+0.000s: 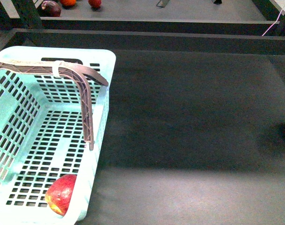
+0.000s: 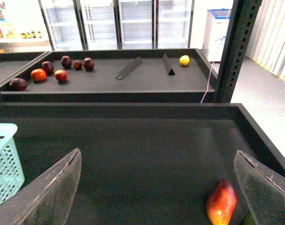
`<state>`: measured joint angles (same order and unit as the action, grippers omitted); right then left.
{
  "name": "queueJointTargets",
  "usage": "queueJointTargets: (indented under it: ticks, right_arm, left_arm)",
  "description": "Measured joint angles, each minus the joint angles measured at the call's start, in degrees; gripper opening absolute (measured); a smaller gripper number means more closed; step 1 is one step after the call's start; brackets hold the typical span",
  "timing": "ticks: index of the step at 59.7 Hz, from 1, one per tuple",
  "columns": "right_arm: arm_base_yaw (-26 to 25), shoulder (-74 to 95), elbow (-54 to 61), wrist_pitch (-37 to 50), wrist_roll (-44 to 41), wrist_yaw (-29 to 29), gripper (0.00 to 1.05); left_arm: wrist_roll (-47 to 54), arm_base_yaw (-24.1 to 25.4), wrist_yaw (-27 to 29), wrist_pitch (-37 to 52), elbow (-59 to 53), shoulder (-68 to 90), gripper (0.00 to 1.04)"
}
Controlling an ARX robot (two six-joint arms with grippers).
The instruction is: Pick apple with right arm and hold basket with left
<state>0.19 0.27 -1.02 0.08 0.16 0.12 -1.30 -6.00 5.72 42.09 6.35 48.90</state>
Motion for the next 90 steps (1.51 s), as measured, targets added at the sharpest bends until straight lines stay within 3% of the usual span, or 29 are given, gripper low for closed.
queueJointTargets:
  ticks: [4, 8, 14, 19, 48, 76, 81, 90]
  right_arm:
    - [0.00, 0.00, 0.00, 0.00, 0.00, 0.00, 0.96]
    - [0.00, 0.00, 0.00, 0.00, 0.00, 0.00, 0.96]
    - [0.00, 0.00, 0.00, 0.00, 0.00, 0.02, 0.96]
    - [0.00, 0.00, 0.00, 0.00, 0.00, 0.00, 0.96]
    - [0.00, 0.00, 0.00, -0.02, 0.00, 0.00, 0.96]
    - [0.00, 0.00, 0.00, -0.02, 0.00, 0.00, 0.96]
    - [0.00, 0.00, 0.00, -0.04, 0.00, 0.02, 0.96]
    - [0.00, 0.00, 0.00, -0.04, 0.00, 0.00, 0.96]
  left_arm:
    - [0.22, 0.72, -0.66, -1.57, -1.03, -2.56, 0.03]
    - [0.42, 3.80, -4.79, -3.26, -1.90, -5.05, 0.03]
    - [0.46, 5.70, -5.25, -5.42, -3.06, -8.44, 0.03]
    - [0.52, 5.70, -5.73, -3.89, -5.18, -9.49, 0.03]
    - [0.66, 5.75, -5.70, -21.11, -5.49, -27.85, 0.03]
    - [0.66, 5.75, -5.70, -31.76, -5.49, -38.58, 0.03]
    - [0.68, 5.75, -5.73, -41.38, -5.46, -46.93, 0.03]
    - [0.68, 5.75, -5.70, -41.97, -5.46, -48.52, 0.03]
